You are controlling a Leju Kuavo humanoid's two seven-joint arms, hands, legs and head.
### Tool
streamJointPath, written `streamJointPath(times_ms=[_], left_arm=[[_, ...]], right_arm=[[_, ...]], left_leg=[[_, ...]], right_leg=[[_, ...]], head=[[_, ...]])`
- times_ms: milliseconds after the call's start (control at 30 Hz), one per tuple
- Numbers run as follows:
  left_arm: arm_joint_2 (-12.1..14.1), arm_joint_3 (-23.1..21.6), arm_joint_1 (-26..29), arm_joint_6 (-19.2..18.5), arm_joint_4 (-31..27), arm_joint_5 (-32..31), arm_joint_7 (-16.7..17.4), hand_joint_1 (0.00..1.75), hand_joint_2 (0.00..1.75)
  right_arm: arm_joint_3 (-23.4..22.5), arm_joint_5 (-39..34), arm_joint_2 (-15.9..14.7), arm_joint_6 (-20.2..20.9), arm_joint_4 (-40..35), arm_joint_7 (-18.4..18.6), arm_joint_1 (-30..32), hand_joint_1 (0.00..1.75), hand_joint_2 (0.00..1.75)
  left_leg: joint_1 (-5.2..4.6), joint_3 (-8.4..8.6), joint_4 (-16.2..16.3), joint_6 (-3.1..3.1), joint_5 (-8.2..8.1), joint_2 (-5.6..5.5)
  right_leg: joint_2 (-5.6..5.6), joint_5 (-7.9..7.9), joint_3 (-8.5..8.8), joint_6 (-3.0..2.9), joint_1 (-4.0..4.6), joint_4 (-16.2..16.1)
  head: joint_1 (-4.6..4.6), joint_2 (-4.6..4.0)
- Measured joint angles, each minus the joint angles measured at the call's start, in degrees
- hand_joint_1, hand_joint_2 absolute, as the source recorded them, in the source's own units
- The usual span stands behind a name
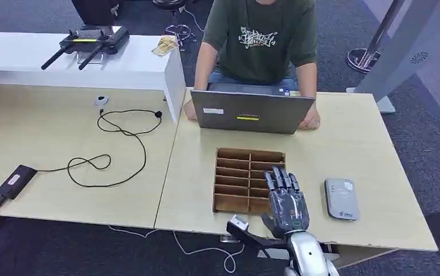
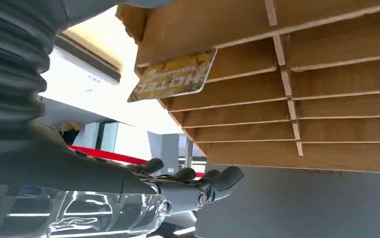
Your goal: Pass the card to the sensor for recognition and then transmit it.
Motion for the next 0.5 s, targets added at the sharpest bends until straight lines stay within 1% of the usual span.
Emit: streamJointPath(times_ms=[233, 333, 500], left_arm=[[0.26, -0.02, -0.04, -0.02, 0.26, 0.15, 0.0, 0.0, 0.0], [0.26, -0.02, -0.03, 0.0, 0.29, 0.52, 0.0, 0.0, 0.0], [0.26, -0.02, -0.03, -0.02, 0.31, 1.03, 0.11, 0.0, 0.0]], right_arm=[[-0.85, 0.44, 0.04, -0.24, 1.59, 0.02, -1.21, 0.0, 1.75], [-1.07, 1.38, 0.04, -0.11, 1.55, 0.68, -1.25, 0.0, 1.75], [-1.44, 1.7, 0.04, 2.53, 0.66, 2.65, -1.09, 0.0, 1.75]], left_leg=[[0.0, 0.0, 0.0, 0.0, 0.0, 0.0], [0.0, 0.0, 0.0, 0.0, 0.0, 0.0], [0.0, 0.0, 0.0, 0.0, 0.0, 0.0]], right_leg=[[0.0, 0.0, 0.0, 0.0, 0.0, 0.0], [0.0, 0.0, 0.0, 0.0, 0.0, 0.0], [0.0, 0.0, 0.0, 0.0, 0.0, 0.0]], head=[[0.0, 0.0], [0.0, 0.0], [0.02, 0.0]])
